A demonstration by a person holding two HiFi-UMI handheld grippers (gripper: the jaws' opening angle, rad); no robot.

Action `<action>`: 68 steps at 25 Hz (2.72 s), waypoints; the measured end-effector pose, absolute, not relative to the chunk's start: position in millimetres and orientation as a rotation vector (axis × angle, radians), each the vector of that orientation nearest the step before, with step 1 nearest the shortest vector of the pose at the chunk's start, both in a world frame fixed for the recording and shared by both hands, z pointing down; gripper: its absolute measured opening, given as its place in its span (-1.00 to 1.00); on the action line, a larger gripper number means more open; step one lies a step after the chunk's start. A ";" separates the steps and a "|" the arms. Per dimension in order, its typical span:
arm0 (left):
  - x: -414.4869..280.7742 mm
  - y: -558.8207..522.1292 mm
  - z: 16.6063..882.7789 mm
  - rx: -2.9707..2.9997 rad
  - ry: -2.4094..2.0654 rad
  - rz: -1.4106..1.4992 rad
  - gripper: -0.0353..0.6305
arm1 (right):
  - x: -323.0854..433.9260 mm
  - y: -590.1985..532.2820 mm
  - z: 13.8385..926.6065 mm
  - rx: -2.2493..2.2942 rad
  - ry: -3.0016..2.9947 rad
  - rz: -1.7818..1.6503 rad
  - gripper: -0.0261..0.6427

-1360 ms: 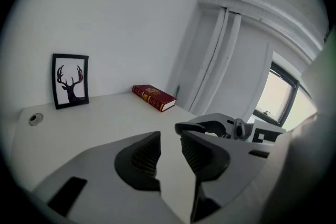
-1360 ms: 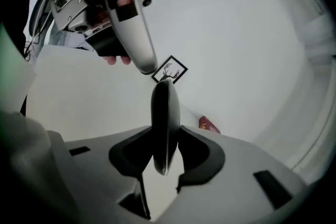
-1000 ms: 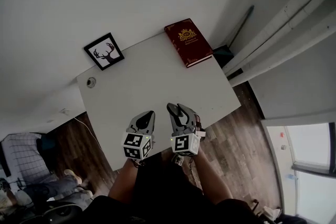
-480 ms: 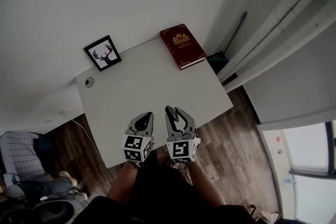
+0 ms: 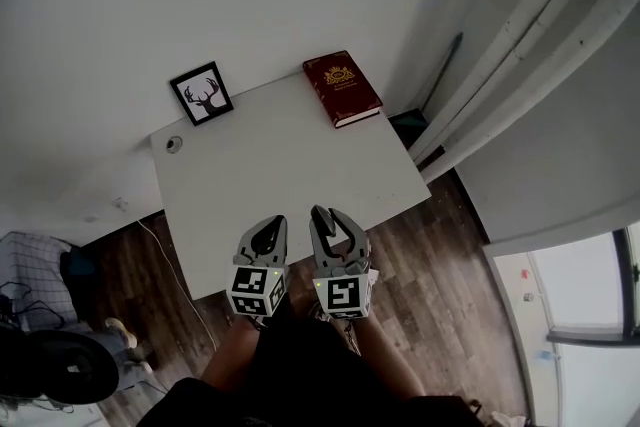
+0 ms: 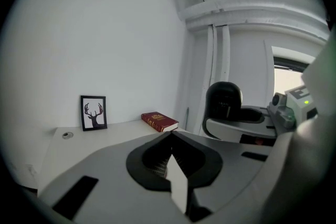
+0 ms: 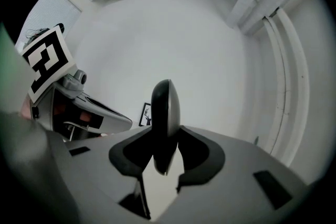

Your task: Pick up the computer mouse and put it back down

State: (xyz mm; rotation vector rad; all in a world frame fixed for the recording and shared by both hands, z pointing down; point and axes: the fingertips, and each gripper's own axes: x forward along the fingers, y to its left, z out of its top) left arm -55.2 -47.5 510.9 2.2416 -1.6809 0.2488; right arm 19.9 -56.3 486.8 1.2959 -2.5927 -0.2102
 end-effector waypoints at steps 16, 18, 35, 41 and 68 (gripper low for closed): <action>-81.9 32.4 463.1 2.341 -1.725 0.217 -0.89 | 1.5 25.9 441.8 1.400 -2.614 -0.203 -0.50; -91.2 44.1 454.7 2.360 -1.733 0.206 -0.89 | -6.5 40.8 437.0 1.419 -2.611 -0.198 -0.50; -61.5 119.5 424.6 2.483 -1.681 0.146 -0.89 | 18.2 123.5 392.7 1.537 -2.623 -0.202 -0.50; -33.5 128.5 404.1 2.487 -1.732 0.099 -0.89 | 41.3 138.1 382.5 1.515 -2.660 -0.189 -0.50; -65.4 145.4 424.2 2.475 -1.651 0.126 -0.89 | 0.7 144.8 387.1 1.483 -2.651 -0.203 -0.50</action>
